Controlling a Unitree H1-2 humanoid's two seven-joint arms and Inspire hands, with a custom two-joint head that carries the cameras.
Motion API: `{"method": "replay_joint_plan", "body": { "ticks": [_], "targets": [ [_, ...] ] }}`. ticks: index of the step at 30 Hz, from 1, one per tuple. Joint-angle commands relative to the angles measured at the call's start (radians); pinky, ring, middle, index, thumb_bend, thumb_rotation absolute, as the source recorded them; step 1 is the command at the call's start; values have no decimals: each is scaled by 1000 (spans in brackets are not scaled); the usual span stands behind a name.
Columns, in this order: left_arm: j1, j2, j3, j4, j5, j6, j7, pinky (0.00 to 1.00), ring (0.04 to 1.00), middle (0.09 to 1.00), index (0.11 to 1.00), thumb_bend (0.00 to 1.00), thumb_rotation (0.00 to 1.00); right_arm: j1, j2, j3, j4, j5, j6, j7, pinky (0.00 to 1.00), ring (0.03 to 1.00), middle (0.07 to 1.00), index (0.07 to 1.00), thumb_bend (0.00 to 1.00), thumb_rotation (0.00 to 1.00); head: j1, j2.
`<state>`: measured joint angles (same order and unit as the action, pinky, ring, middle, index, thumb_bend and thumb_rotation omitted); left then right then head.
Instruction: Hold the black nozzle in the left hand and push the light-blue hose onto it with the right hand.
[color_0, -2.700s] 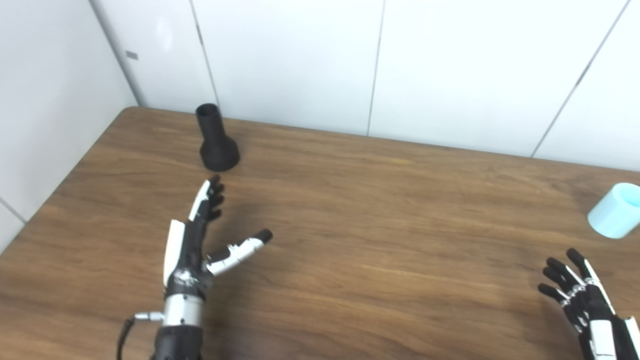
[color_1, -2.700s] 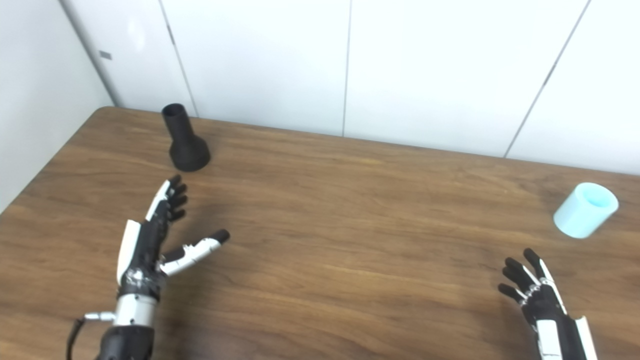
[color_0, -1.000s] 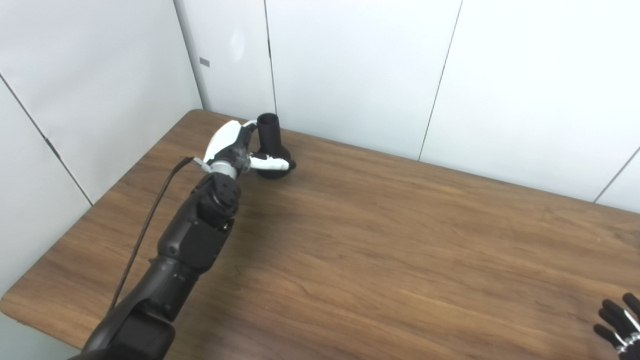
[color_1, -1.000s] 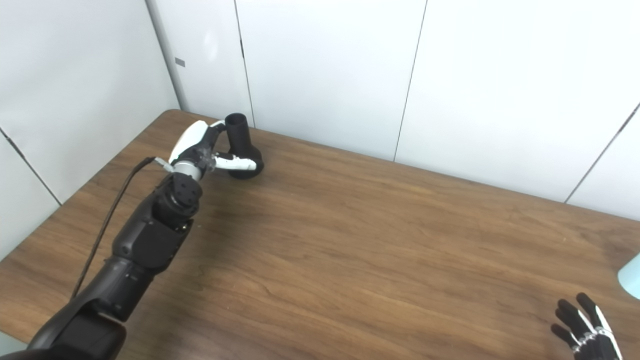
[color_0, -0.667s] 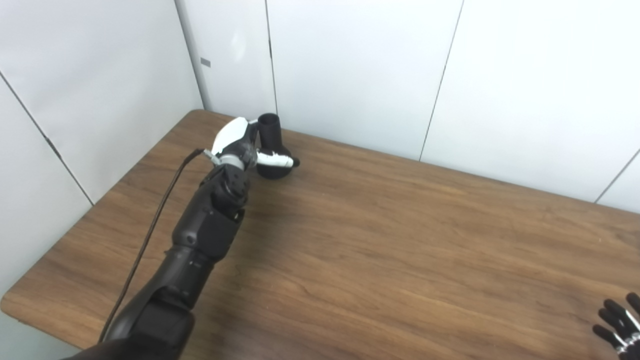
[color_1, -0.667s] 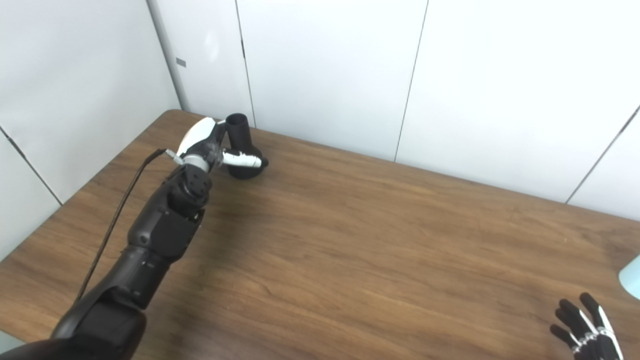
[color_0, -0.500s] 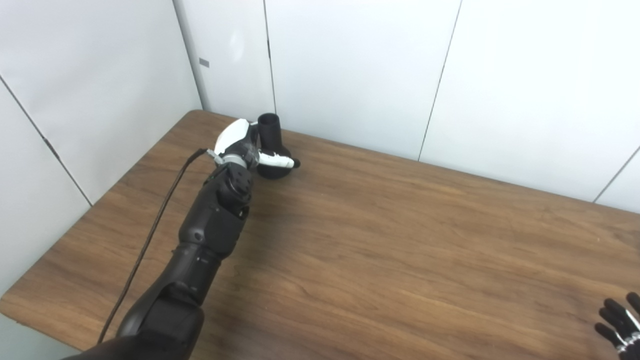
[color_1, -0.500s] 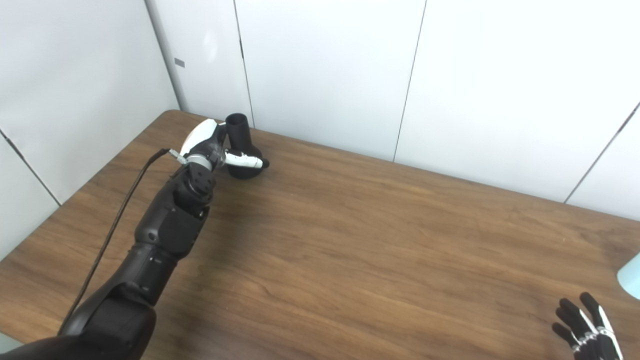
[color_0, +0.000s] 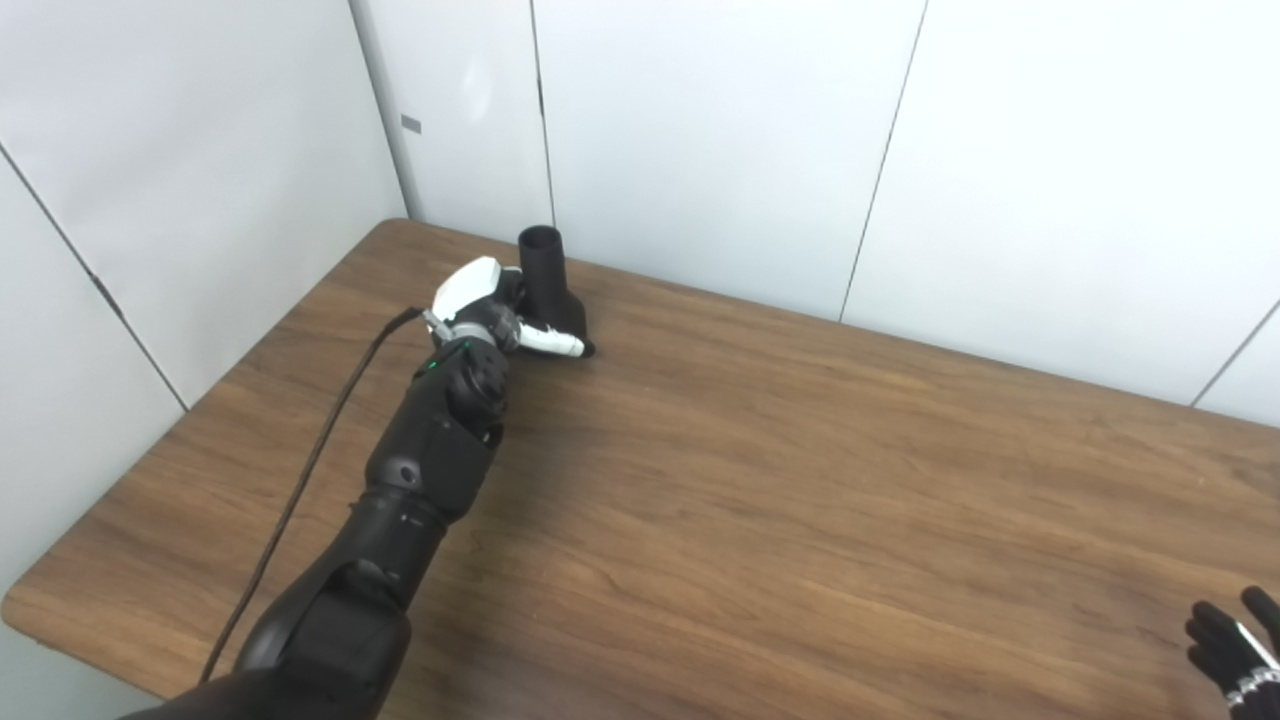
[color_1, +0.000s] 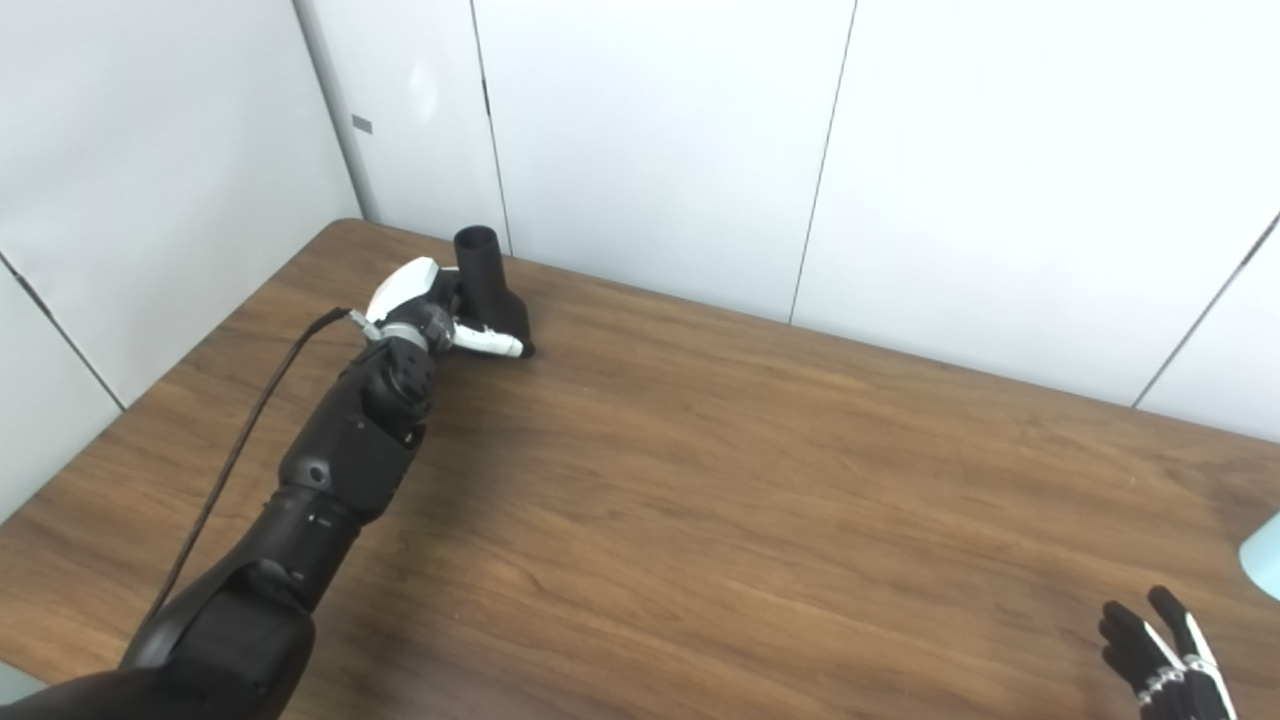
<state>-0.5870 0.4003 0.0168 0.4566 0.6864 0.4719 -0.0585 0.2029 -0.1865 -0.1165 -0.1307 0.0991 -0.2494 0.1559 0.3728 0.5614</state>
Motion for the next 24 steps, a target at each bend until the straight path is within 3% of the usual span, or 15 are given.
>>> {"method": "replay_joint_plan", "body": {
  "ticks": [1, 6, 9, 10, 12, 16, 24],
  "targets": [
    [-60, 34, -11, -4, 17, -3, 37, 1000, 907, 845, 743, 930, 246, 30, 20, 9, 5, 3, -4, -12, 887, 865, 847, 926, 653, 1000, -1, 2],
    [-57, 35, -21, 4, -27, -11, 60, 1000, 874, 793, 699, 902, 213, 33, 21, 9, 0, -7, 2, -17, 896, 864, 840, 924, 657, 1000, -2, 5],
    [-48, 27, -10, -1, -74, -43, 94, 1000, 811, 682, 630, 853, 110, 36, 20, 9, -7, -16, 12, -21, 901, 870, 842, 923, 662, 1000, -4, 8],
    [-43, 27, -11, -4, -84, -60, 108, 1000, 774, 638, 548, 658, 79, 38, 20, 10, -10, -17, 13, -21, 897, 869, 840, 923, 658, 1000, -4, 8],
    [-36, 27, -12, -7, -104, -86, 131, 1000, 744, 608, 505, 558, 60, 41, 21, 11, -16, -18, 18, -22, 903, 871, 840, 926, 639, 1000, -6, 9],
    [-33, 28, -26, -1, -117, -106, 165, 817, 672, 603, 486, 521, 45, 44, 24, 13, -25, -36, 26, -30, 929, 877, 840, 928, 626, 1000, -8, 12],
    [-23, 35, -59, -25, -123, -93, 163, 618, 593, 552, 466, 514, 1, 45, 28, 14, -36, -50, 47, -38, 966, 883, 838, 926, 609, 1000, -19, 15]
  ]
}}
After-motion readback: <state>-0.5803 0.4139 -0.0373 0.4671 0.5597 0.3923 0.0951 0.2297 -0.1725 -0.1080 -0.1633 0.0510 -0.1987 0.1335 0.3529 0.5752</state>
